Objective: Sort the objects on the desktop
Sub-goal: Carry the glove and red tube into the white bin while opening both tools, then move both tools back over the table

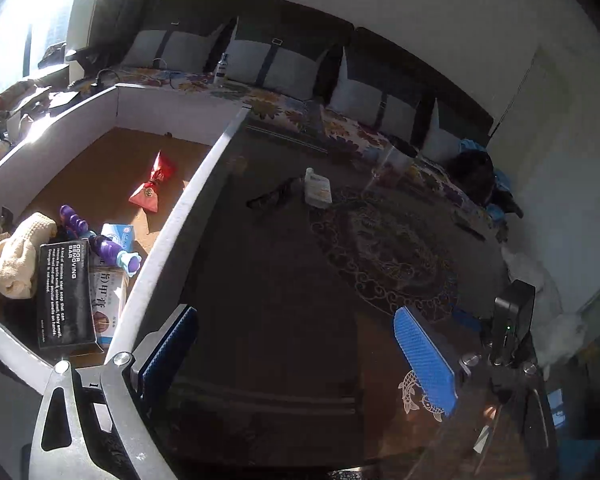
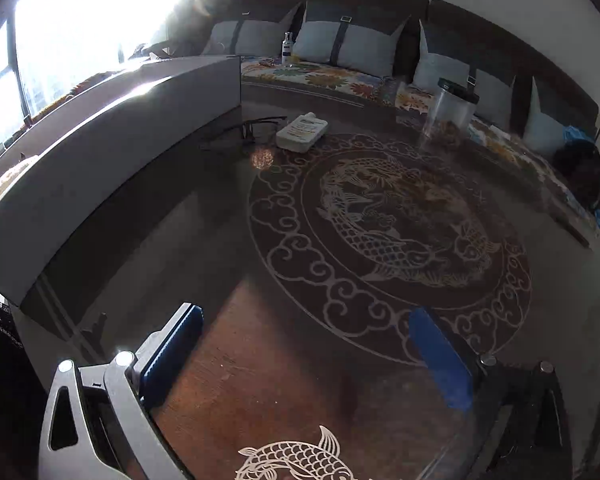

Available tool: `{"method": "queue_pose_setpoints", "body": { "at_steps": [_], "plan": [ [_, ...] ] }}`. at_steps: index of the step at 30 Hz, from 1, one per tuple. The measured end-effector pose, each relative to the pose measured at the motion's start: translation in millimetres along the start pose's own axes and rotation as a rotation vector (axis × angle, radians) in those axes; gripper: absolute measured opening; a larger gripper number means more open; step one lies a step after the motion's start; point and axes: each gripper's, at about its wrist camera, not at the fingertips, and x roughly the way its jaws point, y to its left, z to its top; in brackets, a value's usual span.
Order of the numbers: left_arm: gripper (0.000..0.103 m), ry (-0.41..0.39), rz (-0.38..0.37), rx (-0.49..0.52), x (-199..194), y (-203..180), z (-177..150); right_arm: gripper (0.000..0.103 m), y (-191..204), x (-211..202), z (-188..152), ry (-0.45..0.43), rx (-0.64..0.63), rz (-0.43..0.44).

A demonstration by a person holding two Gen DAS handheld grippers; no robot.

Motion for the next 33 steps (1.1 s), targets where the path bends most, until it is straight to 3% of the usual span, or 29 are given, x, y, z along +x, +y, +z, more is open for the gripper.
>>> {"method": "queue_pose_setpoints", "body": {
  "at_steps": [4,8,18,21,27,33],
  "plan": [
    [0.100,0.100,0.075,0.064,69.3,-33.4,-30.1,0.103,-41.3,5.3,-36.6,0.019,0.060,-0.043],
    [0.100,0.129,0.152,0.105,108.8,-43.4,-42.8,0.103,-55.6,12.5,-46.2,0.020,0.071,-0.045],
    [0.100,0.068,0.272,0.236,134.2,-65.1,-40.5,0.103,-54.4,19.0,-51.8,0.016,0.050,-0.029],
    [0.100,0.078,0.291,0.252,141.5,-66.8,-39.0,0.103,-53.6,19.6,-52.0,0.018,0.046,-0.026],
    [0.100,0.088,0.299,0.190,146.7,-53.6,-30.6,0.103,-51.9,20.0,-52.6,0.016,0.042,-0.032],
    [0.099,0.075,0.320,0.269,149.7,-54.5,-7.8,0.103,-52.3,21.0,-52.3,0.019,0.049,-0.026]
  ]
}}
